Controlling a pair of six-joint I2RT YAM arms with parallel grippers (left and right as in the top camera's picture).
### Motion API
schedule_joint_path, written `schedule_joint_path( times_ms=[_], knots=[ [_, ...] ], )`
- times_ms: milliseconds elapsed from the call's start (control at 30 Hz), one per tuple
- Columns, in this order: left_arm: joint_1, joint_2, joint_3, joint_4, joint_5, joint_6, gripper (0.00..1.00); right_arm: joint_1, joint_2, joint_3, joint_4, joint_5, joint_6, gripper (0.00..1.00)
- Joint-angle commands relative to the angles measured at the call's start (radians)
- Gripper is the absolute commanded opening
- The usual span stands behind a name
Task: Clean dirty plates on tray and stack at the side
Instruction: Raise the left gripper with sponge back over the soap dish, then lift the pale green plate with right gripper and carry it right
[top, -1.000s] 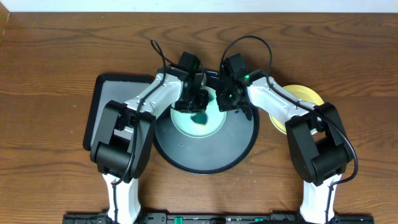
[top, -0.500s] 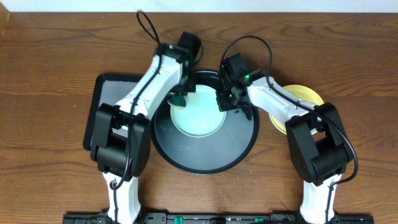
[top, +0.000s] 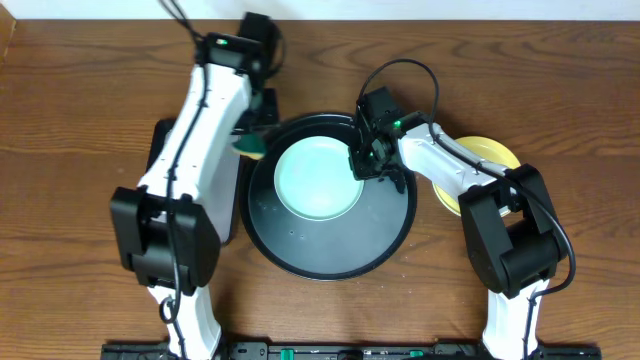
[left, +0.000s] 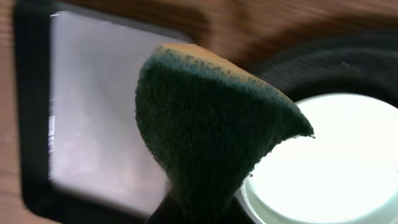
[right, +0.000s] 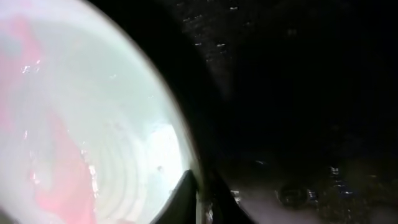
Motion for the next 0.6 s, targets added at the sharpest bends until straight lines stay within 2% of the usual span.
schedule_joint_path(
  times_ms=[0,200,400,567],
  knots=[
    [0.047,-0.027,0.030,-0.011,-0.016,0.010,0.08,0.029,0.024,-0.003,-0.007,0.004,0.016,0.01],
    [0.072,-0.027,0.030,-0.011,-0.016,0.010,0.08,0.030,-0.011,0.003,-0.028,0.010,0.015,0.01],
    [0.072,-0.027,0.030,-0.010,-0.016,0.010,0.08,0.033,-0.191,0.004,-0.058,0.187,-0.016,0.01],
    [0.072,-0.027,0.028,-0.009,-0.016,0.010,0.08,0.040,-0.350,0.004,-0.091,0.367,-0.100,0.01]
  ],
)
